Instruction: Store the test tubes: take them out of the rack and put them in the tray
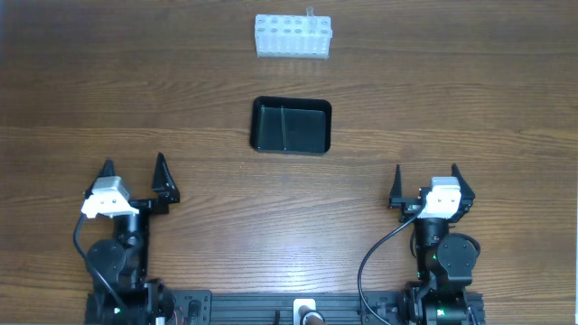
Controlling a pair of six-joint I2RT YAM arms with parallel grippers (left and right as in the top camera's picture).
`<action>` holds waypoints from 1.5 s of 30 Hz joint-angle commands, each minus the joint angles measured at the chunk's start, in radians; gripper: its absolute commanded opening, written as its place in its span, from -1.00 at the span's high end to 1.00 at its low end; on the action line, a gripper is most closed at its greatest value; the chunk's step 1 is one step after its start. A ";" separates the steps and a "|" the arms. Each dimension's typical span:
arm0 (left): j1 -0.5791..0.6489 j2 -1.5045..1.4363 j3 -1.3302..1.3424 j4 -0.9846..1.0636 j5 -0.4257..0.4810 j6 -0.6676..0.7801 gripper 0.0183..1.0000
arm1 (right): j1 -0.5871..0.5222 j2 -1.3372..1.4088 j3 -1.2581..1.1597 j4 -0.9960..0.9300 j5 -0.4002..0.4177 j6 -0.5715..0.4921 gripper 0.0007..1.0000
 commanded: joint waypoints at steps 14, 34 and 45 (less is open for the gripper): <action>-0.061 -0.023 -0.006 -0.113 -0.016 0.015 -1.00 | 0.006 -0.008 -0.005 -0.003 -0.005 0.006 -0.99; -0.061 -0.021 -0.006 -0.111 -0.016 0.015 -0.99 | 0.006 -0.008 -0.005 -0.003 -0.005 0.006 -0.99; -0.061 -0.021 -0.006 -0.111 -0.016 0.015 -0.99 | 0.006 -0.008 -0.005 -0.003 -0.005 0.006 -0.99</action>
